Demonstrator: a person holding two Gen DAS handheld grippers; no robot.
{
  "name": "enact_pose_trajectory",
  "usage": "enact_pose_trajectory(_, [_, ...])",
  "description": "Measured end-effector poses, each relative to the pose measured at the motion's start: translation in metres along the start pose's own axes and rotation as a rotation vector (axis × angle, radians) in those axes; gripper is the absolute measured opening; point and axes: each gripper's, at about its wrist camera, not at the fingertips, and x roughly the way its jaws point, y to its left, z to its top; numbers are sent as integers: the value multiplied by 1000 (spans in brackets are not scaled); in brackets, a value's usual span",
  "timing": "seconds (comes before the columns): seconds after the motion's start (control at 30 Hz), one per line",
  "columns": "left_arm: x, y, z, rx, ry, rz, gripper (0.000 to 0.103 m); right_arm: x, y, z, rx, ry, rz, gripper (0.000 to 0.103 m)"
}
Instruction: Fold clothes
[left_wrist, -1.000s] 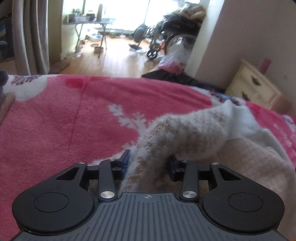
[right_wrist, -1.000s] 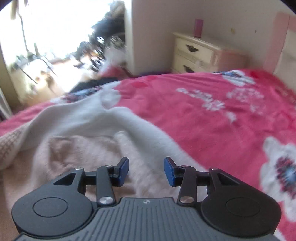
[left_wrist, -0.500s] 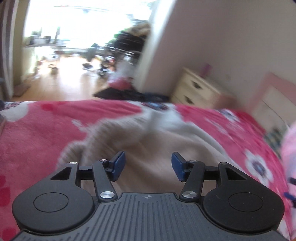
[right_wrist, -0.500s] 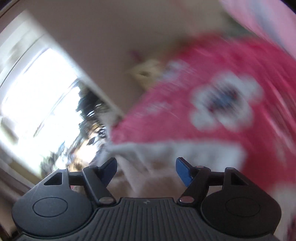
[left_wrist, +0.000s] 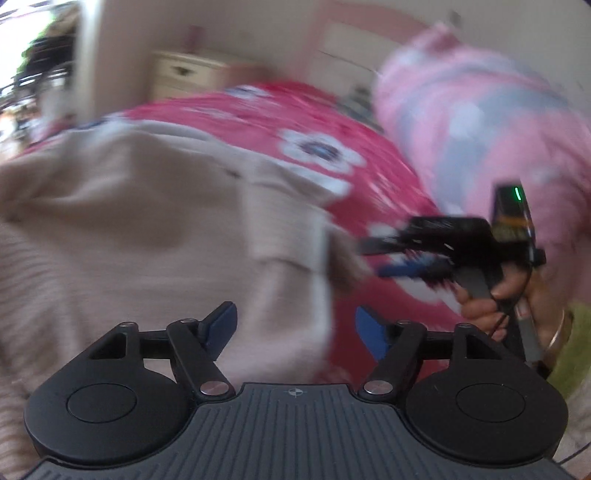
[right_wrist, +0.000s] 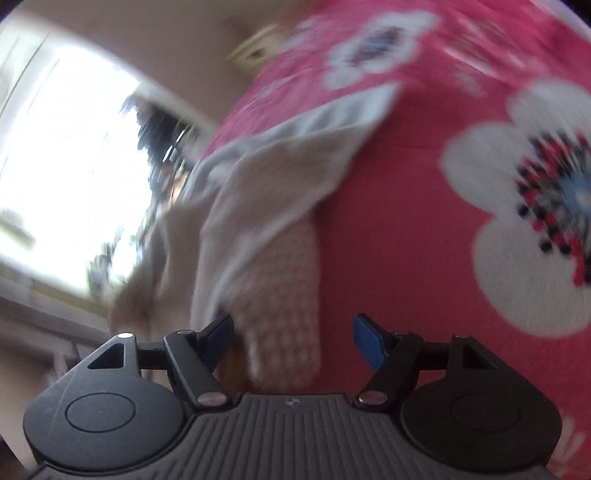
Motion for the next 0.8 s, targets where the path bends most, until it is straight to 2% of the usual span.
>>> enact_pose_trajectory(0.1, [32, -16, -4, 36, 74, 43, 71, -6, 32, -16, -189, 25, -15, 74])
enact_pose_trajectory(0.2, [55, -21, -13, 62, 130, 106, 59, 5, 47, -28, -313, 18, -127, 73])
enact_pose_trajectory(0.27, [65, -22, -20, 78, 138, 140, 56, 20, 47, -32, -361, 30, -189, 67])
enact_pose_trajectory(0.37, [76, -22, -31, 106, 153, 201, 44, 39, 38, -34, -361, 34, -215, 40])
enact_pose_trajectory(0.4, [76, -20, -32, 96, 152, 215, 33, 42, 35, -33, -349, 30, -219, 20])
enact_pose_trajectory(0.43, [77, -16, -33, 67, 146, 226, 26, 44, 31, -31, -339, 23, -230, 14])
enact_pose_trajectory(0.5, [77, -5, -34, 4, 133, 242, 8, 38, 27, -24, -348, -27, -266, 11])
enact_pose_trajectory(0.63, [73, 13, -24, -135, 95, 191, 4, 4, 23, 16, -421, -177, -378, 9])
enact_pose_trajectory(0.8, [65, 9, 3, -174, 0, 80, 4, -25, 46, 99, -623, -326, -484, 9])
